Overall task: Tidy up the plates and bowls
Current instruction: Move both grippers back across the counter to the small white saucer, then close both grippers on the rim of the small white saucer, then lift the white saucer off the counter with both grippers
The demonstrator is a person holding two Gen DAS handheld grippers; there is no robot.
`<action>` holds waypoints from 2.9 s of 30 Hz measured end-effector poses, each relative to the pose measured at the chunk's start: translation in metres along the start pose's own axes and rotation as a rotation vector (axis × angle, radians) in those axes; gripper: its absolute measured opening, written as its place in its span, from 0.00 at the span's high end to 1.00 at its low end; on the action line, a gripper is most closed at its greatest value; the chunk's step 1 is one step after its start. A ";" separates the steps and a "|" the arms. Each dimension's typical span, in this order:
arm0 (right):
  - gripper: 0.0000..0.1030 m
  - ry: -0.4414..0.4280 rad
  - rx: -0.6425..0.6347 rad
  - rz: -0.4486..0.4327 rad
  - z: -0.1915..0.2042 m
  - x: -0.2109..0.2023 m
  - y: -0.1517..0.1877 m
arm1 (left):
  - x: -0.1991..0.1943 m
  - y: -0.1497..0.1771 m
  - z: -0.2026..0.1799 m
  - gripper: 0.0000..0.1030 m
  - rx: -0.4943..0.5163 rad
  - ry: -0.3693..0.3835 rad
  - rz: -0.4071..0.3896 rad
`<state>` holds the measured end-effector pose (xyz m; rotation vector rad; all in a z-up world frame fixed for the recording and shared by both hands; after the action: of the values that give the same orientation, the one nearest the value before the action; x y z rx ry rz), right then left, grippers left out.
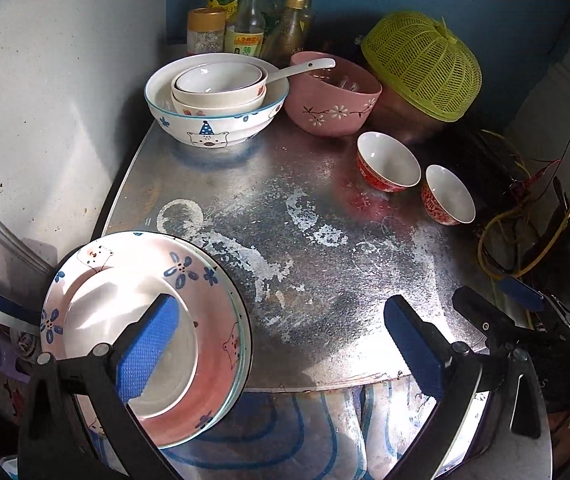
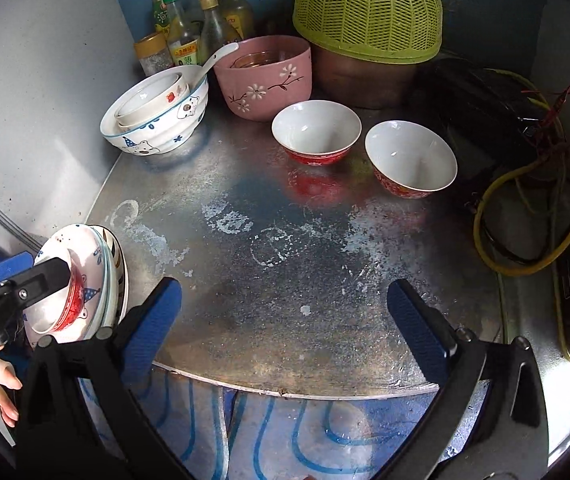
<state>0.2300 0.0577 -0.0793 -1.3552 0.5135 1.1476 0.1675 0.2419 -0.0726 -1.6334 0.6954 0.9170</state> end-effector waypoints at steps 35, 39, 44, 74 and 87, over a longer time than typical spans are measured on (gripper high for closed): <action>0.21 -0.177 0.203 0.016 -0.090 0.038 -0.076 | 0.116 -0.095 -0.083 0.20 0.020 0.158 0.077; 0.28 -0.221 0.164 0.015 -0.075 0.069 -0.114 | 0.140 -0.120 -0.074 0.42 -0.030 0.172 0.078; 0.43 -0.208 0.114 0.013 -0.065 0.105 -0.160 | 0.172 -0.138 -0.060 0.51 -0.117 0.185 0.086; 0.88 -0.173 -0.025 0.155 -0.029 0.171 -0.130 | 0.199 -0.119 -0.041 0.92 -0.215 0.218 0.146; 0.88 -0.259 0.017 0.158 0.001 0.114 -0.080 | 0.118 -0.081 -0.021 0.92 -0.154 0.147 0.114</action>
<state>0.3447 0.1115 -0.1371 -1.1453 0.4462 1.4219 0.3007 0.2428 -0.1284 -1.8266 0.8438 0.9580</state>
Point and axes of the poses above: each gripper's, at about its wrist camera, not at the fingertips, and x roughly the way its jaws point, z to its left, y to its underside, the point moved 7 cm from there along x, roughly the way its jaws point, and after that the axes turned 9 degrees about x, right-handed, at the moved point
